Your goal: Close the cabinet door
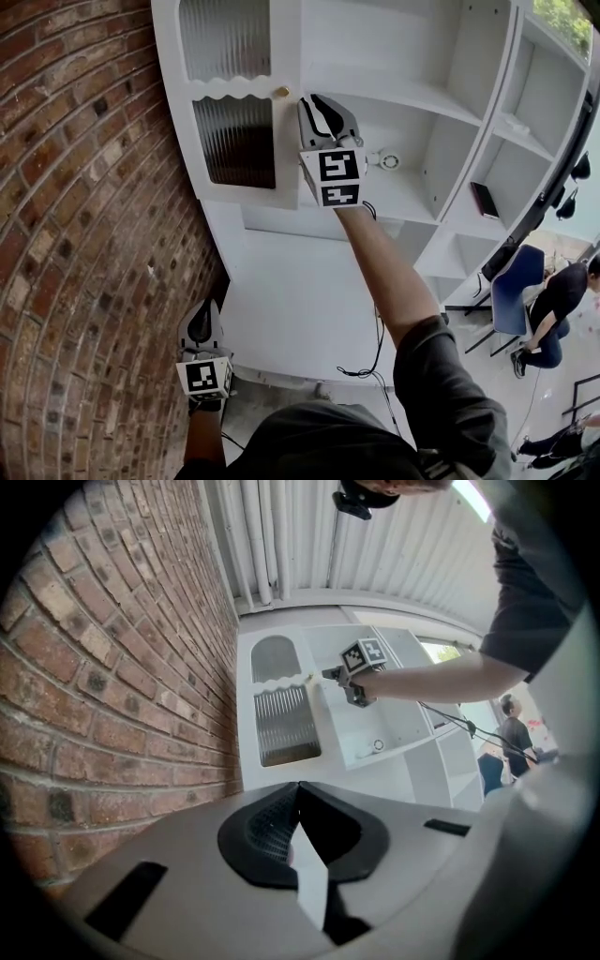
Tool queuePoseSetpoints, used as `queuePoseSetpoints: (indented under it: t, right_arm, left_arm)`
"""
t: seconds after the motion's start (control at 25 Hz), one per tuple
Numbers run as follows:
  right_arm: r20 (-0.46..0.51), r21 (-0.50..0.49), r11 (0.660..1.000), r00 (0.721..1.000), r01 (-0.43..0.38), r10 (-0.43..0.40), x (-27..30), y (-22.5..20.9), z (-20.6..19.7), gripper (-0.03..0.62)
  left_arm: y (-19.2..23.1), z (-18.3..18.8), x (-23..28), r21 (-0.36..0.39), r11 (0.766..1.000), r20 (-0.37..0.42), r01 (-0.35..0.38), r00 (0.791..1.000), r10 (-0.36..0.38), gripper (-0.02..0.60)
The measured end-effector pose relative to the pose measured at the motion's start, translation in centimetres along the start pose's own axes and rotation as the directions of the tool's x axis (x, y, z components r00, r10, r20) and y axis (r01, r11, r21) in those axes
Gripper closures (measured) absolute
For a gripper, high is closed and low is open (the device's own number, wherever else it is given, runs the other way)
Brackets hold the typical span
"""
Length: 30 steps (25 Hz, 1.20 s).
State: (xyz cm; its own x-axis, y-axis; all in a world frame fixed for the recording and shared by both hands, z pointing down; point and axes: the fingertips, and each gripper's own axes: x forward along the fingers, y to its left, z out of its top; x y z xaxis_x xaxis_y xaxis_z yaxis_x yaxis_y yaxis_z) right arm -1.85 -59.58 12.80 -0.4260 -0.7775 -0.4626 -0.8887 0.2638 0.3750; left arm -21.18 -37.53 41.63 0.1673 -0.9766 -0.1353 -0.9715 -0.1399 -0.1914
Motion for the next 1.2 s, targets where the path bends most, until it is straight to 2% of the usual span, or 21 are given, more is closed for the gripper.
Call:
queuePoseSetpoints:
  t: [0.36, 0.52, 0.8, 1.04, 1.2]
  right_arm:
    - [0.049, 0.044, 0.999, 0.999, -0.021, 0.018, -6.7, 1.2, 0.3, 0.531]
    - [0.065, 0.031, 0.999, 0.997, -0.036, 0.034, -9.8, 2.4, 0.4, 0.531]
    - [0.049, 0.070, 0.997, 0.998, -0.044, 0.041, -14.9, 4.1, -0.8, 0.531]
    - [0.041, 0.086, 0.996, 0.999, -0.028, 0.025, -19.5, 5.0, -1.8, 0.585]
    - [0.018, 0.085, 0.996, 0.999, -0.032, 0.030, -22.4, 6.0, -2.8, 0.592]
  left_arm:
    - [-0.7, 2.4, 1.7, 0.026, 0.999, 0.043, 0.028, 0.999, -0.029, 0.579]
    - [-1.0, 3.2, 2.1, 0.033, 0.999, 0.065, 0.041, 0.997, -0.043, 0.580]
    - [-1.3, 4.2, 2.1, 0.039, 0.998, 0.083, 0.048, 0.995, -0.051, 0.578]
    - [-1.4, 4.6, 1.9, 0.045, 0.998, 0.091, 0.048, 0.995, -0.052, 0.580]
    - [-1.5, 4.9, 1.8, 0.044, 0.998, 0.098, 0.048, 0.994, -0.052, 0.579]
